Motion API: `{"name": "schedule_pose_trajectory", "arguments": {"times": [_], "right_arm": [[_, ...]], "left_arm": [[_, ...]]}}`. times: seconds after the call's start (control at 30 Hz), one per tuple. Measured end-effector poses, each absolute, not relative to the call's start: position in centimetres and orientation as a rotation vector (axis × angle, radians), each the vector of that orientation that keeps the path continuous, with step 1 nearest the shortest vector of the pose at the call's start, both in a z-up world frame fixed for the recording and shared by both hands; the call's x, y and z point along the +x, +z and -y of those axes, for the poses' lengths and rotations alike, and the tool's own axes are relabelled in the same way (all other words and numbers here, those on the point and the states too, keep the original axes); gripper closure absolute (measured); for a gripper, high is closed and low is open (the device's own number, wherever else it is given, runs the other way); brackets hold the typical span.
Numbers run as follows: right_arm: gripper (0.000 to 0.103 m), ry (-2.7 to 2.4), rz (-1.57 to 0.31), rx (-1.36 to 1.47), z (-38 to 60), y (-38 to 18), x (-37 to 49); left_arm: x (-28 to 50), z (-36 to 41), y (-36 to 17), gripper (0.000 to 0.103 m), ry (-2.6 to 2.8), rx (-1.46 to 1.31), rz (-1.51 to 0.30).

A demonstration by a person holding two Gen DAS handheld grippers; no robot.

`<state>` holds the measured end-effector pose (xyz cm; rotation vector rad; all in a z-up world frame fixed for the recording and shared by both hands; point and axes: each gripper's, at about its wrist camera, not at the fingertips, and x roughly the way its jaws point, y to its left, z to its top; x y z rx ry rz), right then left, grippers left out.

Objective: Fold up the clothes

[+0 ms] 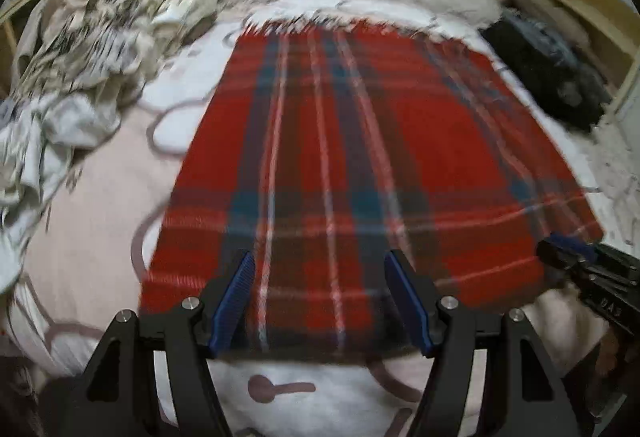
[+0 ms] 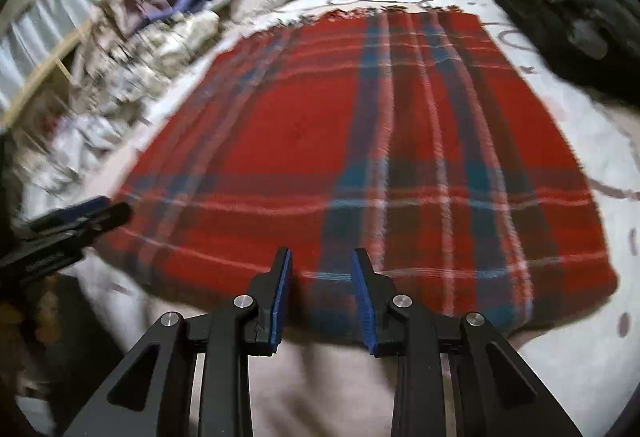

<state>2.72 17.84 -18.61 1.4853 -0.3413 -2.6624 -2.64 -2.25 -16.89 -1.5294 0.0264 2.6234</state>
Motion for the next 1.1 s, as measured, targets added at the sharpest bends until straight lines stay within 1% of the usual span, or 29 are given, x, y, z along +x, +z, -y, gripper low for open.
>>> {"name": "schedule_pose_trajectory", "arguments": {"times": [0.03, 0.1, 0.17, 0.2, 0.3, 0.4, 0.47, 0.57, 0.6, 0.63, 0.67, 0.7, 0.8, 0.83, 0.87, 0.93, 1.0, 1.03, 1.1], "right_arm": [[0.072, -2.684, 0.307, 1.5, -17.9, -19.0, 2.9], [0.072, -2.725, 0.326, 1.538, -20.4, -19.6, 3.3], [0.073, -2.782, 0.362, 1.577, -24.1, -20.1, 4.4], [0.073, -2.805, 0.38, 1.589, -25.6, -20.2, 4.8], [0.074, -2.864, 0.491, 1.623, -30.6, -20.3, 6.5], [0.074, -2.904, 0.551, 1.667, -33.7, -20.1, 7.4], [0.074, -2.906, 0.678, 1.657, -35.3, -19.7, 8.0], [0.072, -2.86, 0.989, 1.594, -36.5, -18.9, 9.7], [0.068, -2.832, 1.087, 1.57, -36.6, -18.9, 10.3], [0.046, -2.811, 1.203, 1.556, -36.5, -18.9, 10.9], [0.018, -2.797, 1.322, 1.528, -36.4, -18.9, 11.6], [0.015, -2.78, 1.441, 1.496, -36.3, -18.9, 12.4], [0.016, -2.624, 1.658, 1.37, -35.2, -19.4, 13.2], [0.021, -2.564, 1.727, 1.35, -34.9, -19.9, 13.0], [0.032, -2.504, 1.794, 1.33, -34.6, -20.4, 12.9], [0.042, -2.436, 1.853, 1.338, -34.5, -21.3, 12.8], [0.043, -2.458, 1.83, 1.361, -34.3, -21.5, 12.4], [0.043, -2.565, 1.645, 1.425, -33.6, -20.8, 11.7], [0.043, -2.752, 1.234, 1.537, -32.2, -19.2, 10.4]], "left_arm": [[-2.7, 2.9, -17.5, 0.036, 2.626, -1.559, -0.014], [-2.6, 4.3, -18.5, 0.036, 2.645, -1.606, -0.006], [-2.0, 5.7, -19.0, 0.036, 2.673, -1.637, 0.004], [-1.9, 6.5, -19.0, 0.036, 2.682, -1.651, 0.038], [-2.1, 8.7, -19.0, 0.036, 2.712, -1.694, 0.081], [-2.6, 10.6, -18.9, 0.036, 2.74, -1.737, 0.1], [-2.7, 11.5, -18.2, 0.036, 2.788, -1.756, 0.086], [-2.5, 12.7, -16.9, 0.036, 2.846, -1.761, 0.075], [-2.3, 13.0, -16.3, 0.036, 2.86, -1.747, 0.07], [-2.1, 13.0, -15.7, 0.036, 2.867, -1.716, 0.059], [-1.8, 12.6, -14.9, 0.036, 2.872, -1.675, 0.041], [-1.4, 11.8, -14.2, 0.036, 2.868, -1.626, 0.017], [-0.7, 8.8, -13.0, 0.036, 2.824, -1.513, -0.056], [-0.7, 7.8, -12.8, 0.036, 2.804, -1.489, -0.08], [-0.6, 6.9, -12.8, 0.036, 2.784, -1.473, -0.101], [-0.4, 5.6, -12.7, 0.036, 2.752, -1.447, -0.133], [0.3, 4.9, -12.5, 0.036, 2.731, -1.401, -0.221], [0.8, 4.5, -12.3, 0.036, 2.725, -1.369, -0.303], [1.9, 4.0, -12.1, 0.036, 2.718, -1.277, -0.546]]}}
